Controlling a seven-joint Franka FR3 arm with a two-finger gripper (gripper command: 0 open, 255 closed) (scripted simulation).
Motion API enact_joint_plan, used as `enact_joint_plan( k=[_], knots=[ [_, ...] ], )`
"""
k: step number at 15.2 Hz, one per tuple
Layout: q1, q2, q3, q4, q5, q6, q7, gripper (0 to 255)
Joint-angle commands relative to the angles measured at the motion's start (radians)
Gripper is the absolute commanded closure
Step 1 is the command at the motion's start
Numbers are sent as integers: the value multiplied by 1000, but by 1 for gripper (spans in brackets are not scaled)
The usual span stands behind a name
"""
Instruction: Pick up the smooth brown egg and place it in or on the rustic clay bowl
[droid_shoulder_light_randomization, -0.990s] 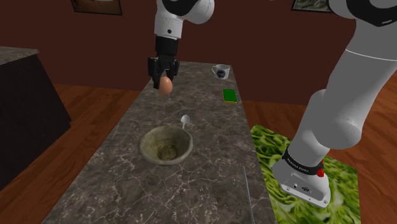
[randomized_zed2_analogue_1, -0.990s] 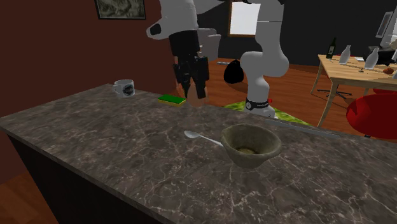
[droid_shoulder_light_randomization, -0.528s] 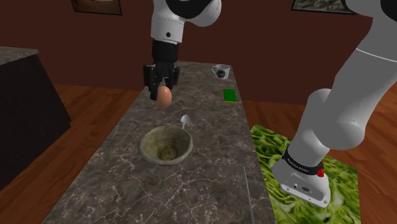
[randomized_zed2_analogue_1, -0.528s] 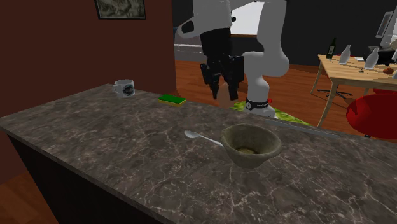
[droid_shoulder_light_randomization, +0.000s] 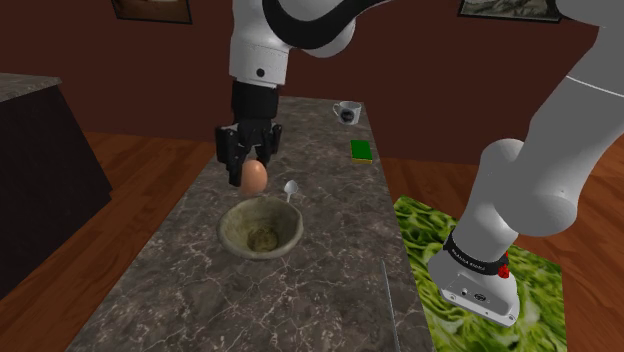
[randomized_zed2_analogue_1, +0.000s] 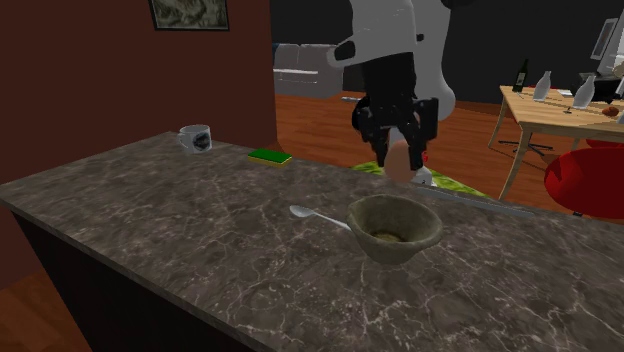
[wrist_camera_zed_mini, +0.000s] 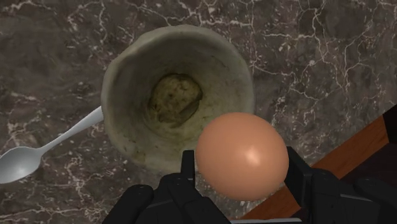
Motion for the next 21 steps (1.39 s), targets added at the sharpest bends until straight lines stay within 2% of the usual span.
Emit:
enact_joint_plan(
  k=[1,11,19,20,21],
  knots=[
    [3,7,4,-18,3,26,-1,255],
    [9,55,13,-108,18,160,-35,255],
    [9,55,13,-108,18,160,-35,255],
    [9,54,13,-108,18,160,-35,0],
    [9,54,13,-108,18,160,-35,0]
  ],
)
